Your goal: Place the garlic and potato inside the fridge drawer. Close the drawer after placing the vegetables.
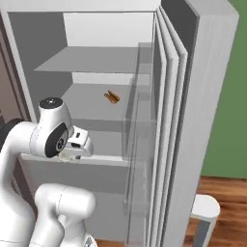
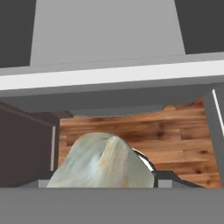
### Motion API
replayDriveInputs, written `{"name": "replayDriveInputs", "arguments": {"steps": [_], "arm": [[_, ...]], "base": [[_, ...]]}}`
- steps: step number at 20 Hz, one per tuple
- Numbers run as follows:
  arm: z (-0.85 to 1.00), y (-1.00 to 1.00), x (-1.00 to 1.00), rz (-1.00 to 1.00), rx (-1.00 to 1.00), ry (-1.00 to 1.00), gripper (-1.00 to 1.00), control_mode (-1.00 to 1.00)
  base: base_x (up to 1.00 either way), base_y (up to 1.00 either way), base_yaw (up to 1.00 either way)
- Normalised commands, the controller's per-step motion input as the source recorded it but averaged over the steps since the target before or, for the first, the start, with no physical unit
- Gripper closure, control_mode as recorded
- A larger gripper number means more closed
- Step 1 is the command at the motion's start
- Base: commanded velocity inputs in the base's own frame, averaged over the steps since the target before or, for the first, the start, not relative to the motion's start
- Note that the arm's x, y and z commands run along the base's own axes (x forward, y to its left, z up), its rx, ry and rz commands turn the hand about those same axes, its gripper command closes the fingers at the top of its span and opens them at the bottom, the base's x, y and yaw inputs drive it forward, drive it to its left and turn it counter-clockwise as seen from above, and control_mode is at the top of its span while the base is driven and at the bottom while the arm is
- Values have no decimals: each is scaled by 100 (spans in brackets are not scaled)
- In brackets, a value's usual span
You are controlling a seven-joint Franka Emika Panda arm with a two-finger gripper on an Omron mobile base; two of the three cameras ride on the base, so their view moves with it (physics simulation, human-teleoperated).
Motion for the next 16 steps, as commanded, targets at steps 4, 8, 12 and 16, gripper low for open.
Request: {"name": "replayDriveInputs", "arguments": {"steps": [4, 8, 12, 16], "arm": [[0, 0, 0, 0, 0, 0, 100, 100], [0, 0, 10, 0, 0, 0, 100, -100], [0, 2, 62, 0, 0, 8, 100, -100], [-16, 3, 79, 0, 0, 18, 100, -100]], "base": [[51, 0, 1], [31, 0, 0], [0, 0, 0], [0, 0, 0]]}}
